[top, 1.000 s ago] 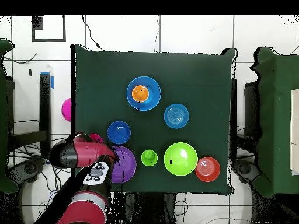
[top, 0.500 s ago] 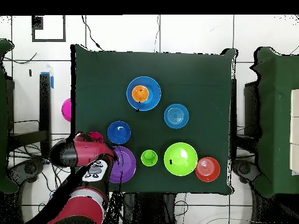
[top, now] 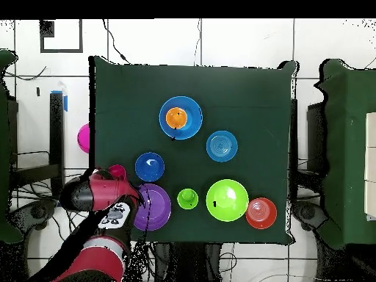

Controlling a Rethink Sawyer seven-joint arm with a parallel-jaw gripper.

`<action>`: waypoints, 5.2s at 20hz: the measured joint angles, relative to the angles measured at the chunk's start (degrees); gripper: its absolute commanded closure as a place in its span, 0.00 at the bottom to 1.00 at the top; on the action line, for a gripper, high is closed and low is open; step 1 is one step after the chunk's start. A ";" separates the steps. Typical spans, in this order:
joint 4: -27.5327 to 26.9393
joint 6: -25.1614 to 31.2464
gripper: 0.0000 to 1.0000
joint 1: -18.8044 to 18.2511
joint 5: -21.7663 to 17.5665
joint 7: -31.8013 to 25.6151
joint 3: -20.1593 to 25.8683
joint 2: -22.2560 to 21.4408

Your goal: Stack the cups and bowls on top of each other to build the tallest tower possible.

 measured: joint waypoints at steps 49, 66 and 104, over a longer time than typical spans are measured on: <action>0.13 0.02 0.00 0.07 0.00 0.00 -1.09 -4.94; 0.12 -1.95 0.00 -2.31 0.01 0.00 -1.10 -2.47; 1.87 0.97 0.00 -0.67 0.00 0.00 -1.19 -6.73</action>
